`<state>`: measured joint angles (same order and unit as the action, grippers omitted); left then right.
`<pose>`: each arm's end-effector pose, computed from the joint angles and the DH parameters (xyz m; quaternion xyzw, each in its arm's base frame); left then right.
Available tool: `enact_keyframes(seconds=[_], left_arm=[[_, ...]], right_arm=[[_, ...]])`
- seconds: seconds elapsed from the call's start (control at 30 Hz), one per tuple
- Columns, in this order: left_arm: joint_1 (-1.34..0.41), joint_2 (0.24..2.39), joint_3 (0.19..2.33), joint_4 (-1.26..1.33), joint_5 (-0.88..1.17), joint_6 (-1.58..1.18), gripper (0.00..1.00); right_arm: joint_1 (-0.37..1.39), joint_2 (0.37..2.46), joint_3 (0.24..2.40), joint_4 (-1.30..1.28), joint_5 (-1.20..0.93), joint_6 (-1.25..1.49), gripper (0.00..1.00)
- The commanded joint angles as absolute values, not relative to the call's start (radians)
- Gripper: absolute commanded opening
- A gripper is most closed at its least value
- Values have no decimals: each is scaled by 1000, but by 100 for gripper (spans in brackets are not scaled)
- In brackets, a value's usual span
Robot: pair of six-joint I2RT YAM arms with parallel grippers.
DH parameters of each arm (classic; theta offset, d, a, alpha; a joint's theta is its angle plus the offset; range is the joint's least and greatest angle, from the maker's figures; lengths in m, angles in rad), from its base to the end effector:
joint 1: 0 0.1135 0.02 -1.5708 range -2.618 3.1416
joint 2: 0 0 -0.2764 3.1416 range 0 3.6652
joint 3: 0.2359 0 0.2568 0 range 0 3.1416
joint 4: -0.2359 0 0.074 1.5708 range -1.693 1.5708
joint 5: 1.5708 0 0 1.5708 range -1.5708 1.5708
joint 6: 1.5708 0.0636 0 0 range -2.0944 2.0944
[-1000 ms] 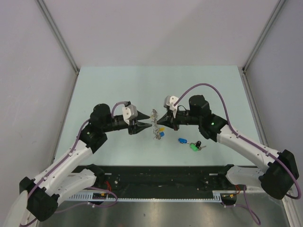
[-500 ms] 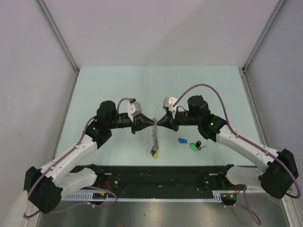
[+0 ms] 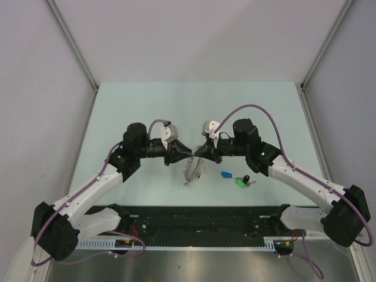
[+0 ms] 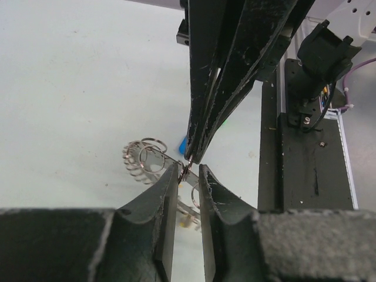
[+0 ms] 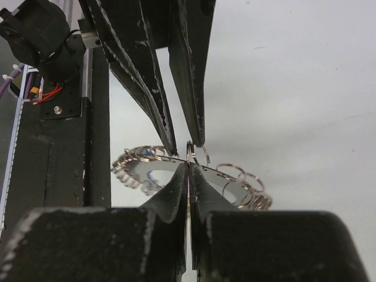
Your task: Put the keys on the keyring
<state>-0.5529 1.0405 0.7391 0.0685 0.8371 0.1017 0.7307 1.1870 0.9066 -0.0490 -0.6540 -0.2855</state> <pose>0.1878 -0.1714 0.3082 0.4691 0.5977 -0.4375 0.4809 0.1908 0.2229 0.3181 -0.5380 0.5822 0.3764 0.4795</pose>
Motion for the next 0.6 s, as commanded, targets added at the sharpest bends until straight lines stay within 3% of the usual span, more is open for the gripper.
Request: enact_keyframes(seconds=[0.0, 0.57], left_arm=[[-557, 1049, 778, 32, 822, 89, 27], [-560, 1074, 801, -38, 876, 132, 17]], right_arm=[[736, 1175, 928, 48, -689, -291, 0], [733, 1172, 928, 48, -704, -288, 0]])
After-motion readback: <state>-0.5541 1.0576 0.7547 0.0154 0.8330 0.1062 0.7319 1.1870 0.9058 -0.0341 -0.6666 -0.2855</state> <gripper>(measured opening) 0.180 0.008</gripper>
